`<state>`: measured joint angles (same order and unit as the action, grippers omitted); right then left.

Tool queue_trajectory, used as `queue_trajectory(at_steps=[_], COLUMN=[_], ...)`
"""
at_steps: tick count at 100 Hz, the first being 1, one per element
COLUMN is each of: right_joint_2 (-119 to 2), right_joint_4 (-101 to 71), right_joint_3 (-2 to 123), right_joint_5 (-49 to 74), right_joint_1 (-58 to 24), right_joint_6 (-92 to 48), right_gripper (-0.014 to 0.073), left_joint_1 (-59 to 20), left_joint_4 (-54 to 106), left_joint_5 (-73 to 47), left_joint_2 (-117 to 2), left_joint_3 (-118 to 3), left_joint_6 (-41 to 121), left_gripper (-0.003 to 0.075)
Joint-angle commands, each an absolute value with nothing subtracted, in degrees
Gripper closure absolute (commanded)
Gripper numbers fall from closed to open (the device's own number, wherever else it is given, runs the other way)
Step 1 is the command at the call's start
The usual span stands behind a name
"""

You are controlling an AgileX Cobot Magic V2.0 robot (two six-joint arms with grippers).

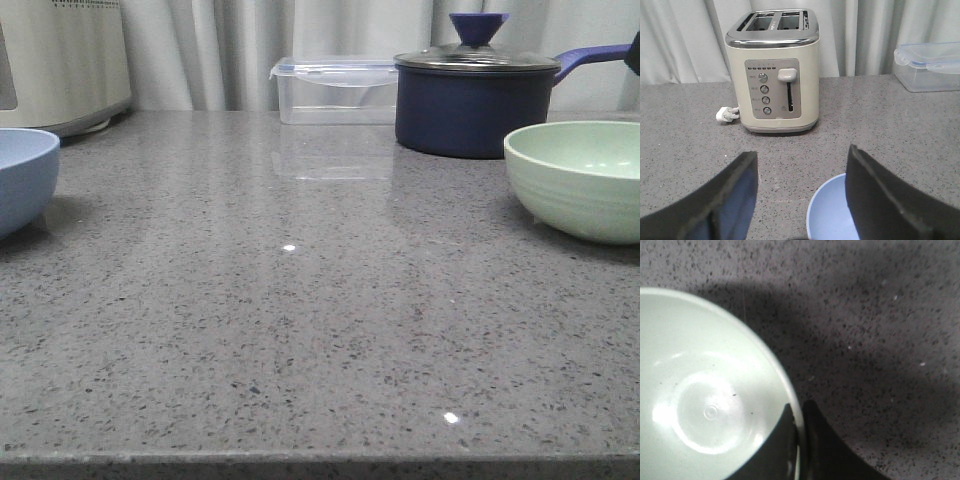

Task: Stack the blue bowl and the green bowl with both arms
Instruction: 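Grip the green bowl rim with the right gripper and slide it toward the center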

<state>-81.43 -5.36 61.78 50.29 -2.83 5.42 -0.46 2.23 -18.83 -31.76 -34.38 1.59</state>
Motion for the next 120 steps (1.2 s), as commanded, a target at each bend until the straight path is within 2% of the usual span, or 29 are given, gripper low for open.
queue_trajectory(at_steps=[1, 24, 63, 96, 103, 113, 120], right_joint_2=[-79.66, -80.93, -92.41, -95.46, -95.46, -95.46, -95.39], right_joint_4=[-5.27, -6.72, -9.95, -10.43, -10.59, -10.80, -11.09], right_joint_3=[65.76, 71.18, 80.48, 82.01, 82.01, 82.01, 82.01], right_joint_5=[49.70, 49.13, 45.28, 45.16, 45.16, 45.18, 45.13], right_joint_1=[-3.89, -12.74, -29.03, -31.32, -31.32, -31.32, -31.32], right_joint_6=[4.98, 4.98, 5.04, 5.04, 5.04, 5.04, 5.04], right_gripper=[0.0673, 0.0673, 0.0673, 0.0666, 0.0612, 0.0449, 0.0366], left_joint_1=[-0.32, -0.32, -0.32, -0.32, -0.32, -0.32, -0.32], left_joint_4=[2.70, 2.70, 2.70, 2.70, 2.70, 2.70, 2.70], left_joint_5=[-14.28, -14.28, -14.28, -14.28, -14.28, -14.28, -14.28], left_joint_2=[-32.42, -32.42, -32.42, -32.42, -32.42, -32.42, -32.42], left_joint_3=[-36.50, -36.50, -36.50, -36.50, -36.50, -36.50, -36.50], left_joint_6=[1.27, 1.27, 1.27, 1.27, 1.27, 1.27, 1.27], left_gripper=[0.0335, 0.0335, 0.0335, 0.0335, 0.0335, 0.0335, 0.0335])
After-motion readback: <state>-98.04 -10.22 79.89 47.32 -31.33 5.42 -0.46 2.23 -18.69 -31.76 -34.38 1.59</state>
